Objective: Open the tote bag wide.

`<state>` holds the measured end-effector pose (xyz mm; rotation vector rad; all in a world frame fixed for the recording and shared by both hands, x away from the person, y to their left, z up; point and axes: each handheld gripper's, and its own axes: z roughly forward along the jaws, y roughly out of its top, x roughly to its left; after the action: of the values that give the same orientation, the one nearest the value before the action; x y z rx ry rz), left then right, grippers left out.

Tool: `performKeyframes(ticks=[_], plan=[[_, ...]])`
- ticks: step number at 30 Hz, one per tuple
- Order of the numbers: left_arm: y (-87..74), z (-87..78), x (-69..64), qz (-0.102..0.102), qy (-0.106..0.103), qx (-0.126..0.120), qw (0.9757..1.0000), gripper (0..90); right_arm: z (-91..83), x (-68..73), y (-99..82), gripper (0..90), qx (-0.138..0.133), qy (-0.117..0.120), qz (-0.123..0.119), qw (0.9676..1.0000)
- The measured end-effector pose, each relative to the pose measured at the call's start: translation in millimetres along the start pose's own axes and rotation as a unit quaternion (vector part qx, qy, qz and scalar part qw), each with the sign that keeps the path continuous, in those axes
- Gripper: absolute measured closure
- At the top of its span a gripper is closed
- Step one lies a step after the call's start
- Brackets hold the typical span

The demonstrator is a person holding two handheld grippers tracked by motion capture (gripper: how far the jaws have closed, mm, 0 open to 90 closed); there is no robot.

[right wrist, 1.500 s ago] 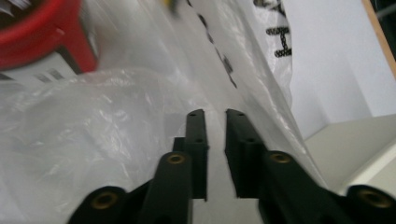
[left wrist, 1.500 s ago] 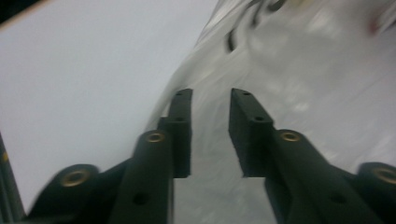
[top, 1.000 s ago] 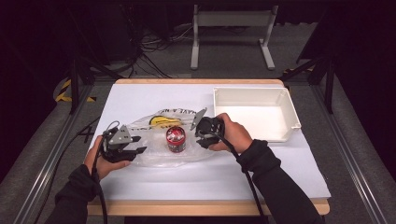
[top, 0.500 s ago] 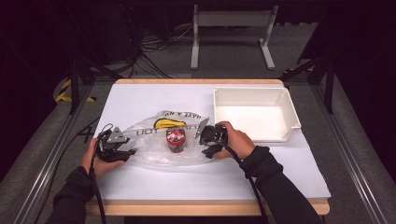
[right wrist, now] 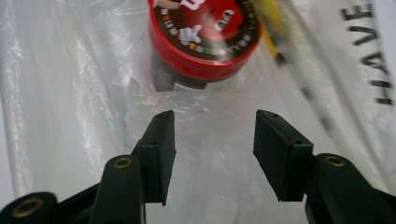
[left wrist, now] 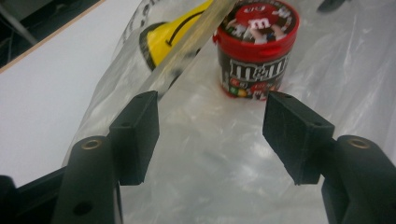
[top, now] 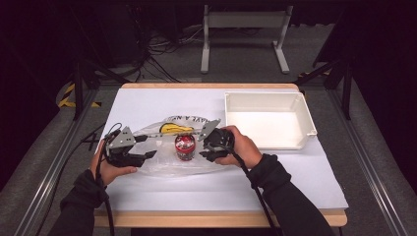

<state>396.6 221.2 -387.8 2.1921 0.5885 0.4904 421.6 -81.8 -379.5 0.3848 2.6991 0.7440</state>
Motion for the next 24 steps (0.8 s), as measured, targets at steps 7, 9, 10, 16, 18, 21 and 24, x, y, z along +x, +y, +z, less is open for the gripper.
performKeyframes(ticks=[7, 9, 10, 16, 18, 21, 24], plan=[[6.8, 29.6, 18.4, -0.03, 0.051, 0.053, 0.9968, 32.4, 28.2, 3.9, 10.7, 29.9, 0.053, -0.019, 0.005, 0.9984], [3.3, 37.9, 25.0, -0.041, 0.055, 0.068, 0.9953, 34.1, 33.7, 3.1, 10.2, 30.6, 0.063, -0.015, 0.012, 0.9978], [0.3, 43.4, 28.8, -0.046, 0.064, 0.078, 0.9939, 38.0, 35.6, 3.2, 9.7, 32.4, 0.07, -0.015, 0.015, 0.9973], [-8.6, 57.1, 41.5, -0.06, 0.07, 0.116, 0.989, 68.2, 46.8, 4.1, 3.0, 47.6, 0.104, -0.011, 0.013, 0.9944], [-10.3, 62.3, 45.6, -0.062, 0.074, 0.133, 0.9863, 75.7, 46.0, 4.4, 2.3, 57.7, 0.105, 0.0, 0.021, 0.9942], [-12.4, 64.0, 49.9, -0.07, 0.077, 0.141, 0.9845, 89.4, 45.1, 4.1, 0.6, 77.1, 0.104, 0.008, 0.011, 0.9945], [-16.0, 61.2, 53.9, -0.086, 0.095, 0.138, 0.9821, 89.9, 41.9, 3.0, -2.2, 89.2, 0.11, -0.001, 0.003, 0.9939]])
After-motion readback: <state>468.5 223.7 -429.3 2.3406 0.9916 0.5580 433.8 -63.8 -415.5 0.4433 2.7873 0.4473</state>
